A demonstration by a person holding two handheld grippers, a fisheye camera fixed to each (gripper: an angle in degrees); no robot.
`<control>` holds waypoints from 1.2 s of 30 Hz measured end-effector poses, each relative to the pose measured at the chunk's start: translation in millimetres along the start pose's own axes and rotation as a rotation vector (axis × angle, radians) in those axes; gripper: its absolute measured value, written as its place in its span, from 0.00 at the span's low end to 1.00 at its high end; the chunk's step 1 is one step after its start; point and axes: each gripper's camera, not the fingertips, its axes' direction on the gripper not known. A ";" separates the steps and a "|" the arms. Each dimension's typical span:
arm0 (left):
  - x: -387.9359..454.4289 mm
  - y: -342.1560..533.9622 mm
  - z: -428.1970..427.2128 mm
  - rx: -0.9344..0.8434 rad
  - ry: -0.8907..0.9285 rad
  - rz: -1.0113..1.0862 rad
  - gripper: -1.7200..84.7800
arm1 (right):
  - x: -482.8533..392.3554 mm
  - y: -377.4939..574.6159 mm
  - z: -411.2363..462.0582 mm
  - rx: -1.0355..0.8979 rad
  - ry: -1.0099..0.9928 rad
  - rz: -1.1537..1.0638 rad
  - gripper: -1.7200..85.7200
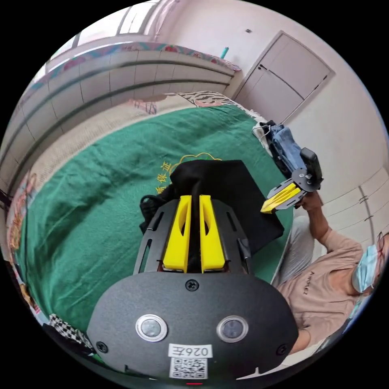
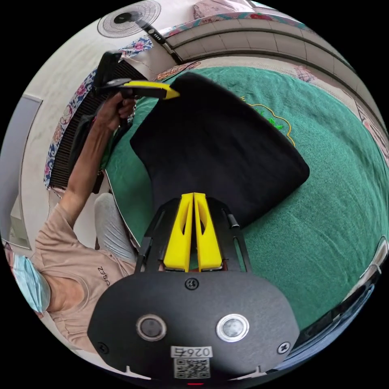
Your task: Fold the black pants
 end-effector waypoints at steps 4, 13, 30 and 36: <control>-6.6 11.5 34.8 -0.221 -0.038 -0.114 0.09 | 4.9 -13.9 29.0 -0.102 -0.015 0.013 0.01; 72.2 112.9 -63.3 0.433 -0.192 -0.237 0.01 | -46.2 -13.6 8.6 -0.013 0.048 -0.146 0.01; 204.4 111.7 39.0 0.220 -0.314 0.091 0.01 | -84.0 -1.7 100.8 -0.151 0.405 -0.281 0.00; 149.4 115.9 113.2 -0.067 -0.301 0.003 0.01 | -27.1 12.3 104.1 -0.122 0.309 -0.124 0.00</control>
